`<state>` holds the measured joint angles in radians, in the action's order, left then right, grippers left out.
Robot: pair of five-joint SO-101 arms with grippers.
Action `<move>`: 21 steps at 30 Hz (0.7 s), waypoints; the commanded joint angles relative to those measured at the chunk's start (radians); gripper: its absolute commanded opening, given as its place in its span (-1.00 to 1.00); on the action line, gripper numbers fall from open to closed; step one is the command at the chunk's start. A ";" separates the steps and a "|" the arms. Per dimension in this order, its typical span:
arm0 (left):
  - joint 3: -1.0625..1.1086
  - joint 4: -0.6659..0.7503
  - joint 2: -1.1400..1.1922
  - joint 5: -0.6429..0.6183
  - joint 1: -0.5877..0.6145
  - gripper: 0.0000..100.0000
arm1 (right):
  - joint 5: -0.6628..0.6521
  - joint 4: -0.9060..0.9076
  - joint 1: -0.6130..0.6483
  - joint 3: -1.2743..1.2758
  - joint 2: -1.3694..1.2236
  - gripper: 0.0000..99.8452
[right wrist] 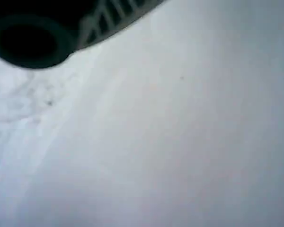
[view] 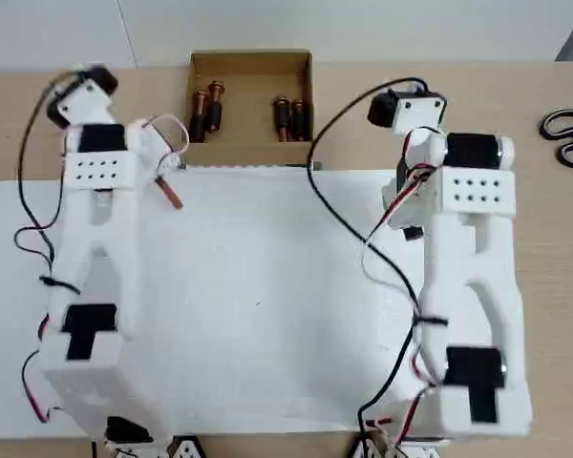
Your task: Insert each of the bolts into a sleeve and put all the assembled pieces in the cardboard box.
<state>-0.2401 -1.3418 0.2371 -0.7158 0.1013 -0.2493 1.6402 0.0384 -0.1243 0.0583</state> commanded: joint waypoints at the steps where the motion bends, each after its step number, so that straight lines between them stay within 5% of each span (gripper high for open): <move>1: -0.058 -0.098 -0.146 0.057 -0.023 -0.99 | 0.011 0.073 0.030 -0.015 0.116 -0.99; 9: -0.056 -0.356 -0.391 0.098 -0.103 -0.99 | 0.011 0.024 0.042 0.147 0.335 -0.99; 21: -0.001 -0.341 -0.749 0.112 -0.187 -0.99 | 0.092 -0.384 0.105 0.608 0.937 -0.99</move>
<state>-0.2493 -1.6901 -0.4381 -0.6114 -0.0690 -0.1741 1.3548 0.1013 0.3897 0.8516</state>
